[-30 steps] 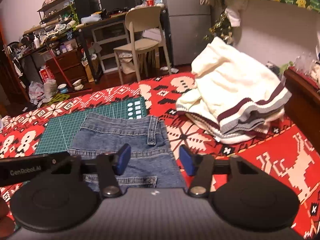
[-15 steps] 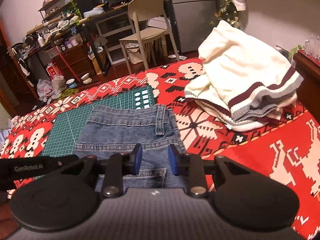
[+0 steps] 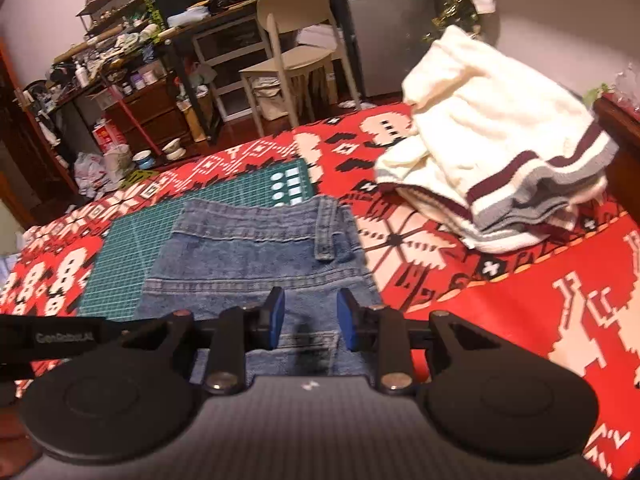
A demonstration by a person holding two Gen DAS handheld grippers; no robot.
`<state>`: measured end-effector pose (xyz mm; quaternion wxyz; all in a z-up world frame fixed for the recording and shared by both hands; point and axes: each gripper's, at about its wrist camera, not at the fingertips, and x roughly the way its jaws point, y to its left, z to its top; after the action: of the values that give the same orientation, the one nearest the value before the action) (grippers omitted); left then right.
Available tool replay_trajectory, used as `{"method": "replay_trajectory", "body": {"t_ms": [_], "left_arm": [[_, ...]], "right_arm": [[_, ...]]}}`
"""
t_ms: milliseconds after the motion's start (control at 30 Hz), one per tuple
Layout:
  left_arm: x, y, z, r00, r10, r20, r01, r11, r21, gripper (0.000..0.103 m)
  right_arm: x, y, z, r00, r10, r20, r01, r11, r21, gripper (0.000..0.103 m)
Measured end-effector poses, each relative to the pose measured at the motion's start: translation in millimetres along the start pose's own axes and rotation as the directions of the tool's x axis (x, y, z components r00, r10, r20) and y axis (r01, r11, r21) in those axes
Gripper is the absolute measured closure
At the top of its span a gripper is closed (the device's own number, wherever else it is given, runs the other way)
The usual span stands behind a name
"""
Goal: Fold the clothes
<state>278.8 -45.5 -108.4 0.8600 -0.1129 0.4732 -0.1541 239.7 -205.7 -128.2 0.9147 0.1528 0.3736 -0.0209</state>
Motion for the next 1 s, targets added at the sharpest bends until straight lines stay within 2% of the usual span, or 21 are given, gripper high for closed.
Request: {"method": "replay_trajectory", "body": {"t_ms": [133,300,500,633,700,1000], "left_arm": [[-3.8,7.2,3.5,0.999,-0.051,0.009,0.051,0.998,-0.041,0.102],[2.3,19.9,6.6,0.995,-0.102,-0.013,0.100,0.989,-0.109,0.103],[14.3,33.7,11.0,0.978,-0.209,-0.025,0.200,0.960,-0.196,0.103],[26.4,35.9,9.2,0.983,-0.173,-0.058,0.159,0.967,-0.199,0.103],[28.3,37.6,8.8,0.985,-0.162,-0.060,0.148,0.970,-0.194,0.103],[28.2,31.2,8.6,0.992,-0.116,-0.059,0.108,0.986,-0.127,0.101]], "right_arm": [[1.9,-2.8,0.1,0.998,0.064,-0.021,-0.064,0.998,0.030,0.073],[11.8,1.4,-1.9,0.987,0.146,-0.062,-0.143,0.989,0.045,0.089],[28.0,15.9,-4.7,0.981,0.178,-0.083,-0.178,0.984,0.004,0.096],[43.5,25.6,-6.4,0.979,0.176,-0.107,-0.180,0.983,-0.029,0.098],[42.0,16.4,-5.2,0.981,0.161,-0.104,-0.163,0.986,-0.014,0.103],[35.3,-24.7,0.6,0.991,0.093,-0.094,-0.088,0.995,0.055,0.103]]}}
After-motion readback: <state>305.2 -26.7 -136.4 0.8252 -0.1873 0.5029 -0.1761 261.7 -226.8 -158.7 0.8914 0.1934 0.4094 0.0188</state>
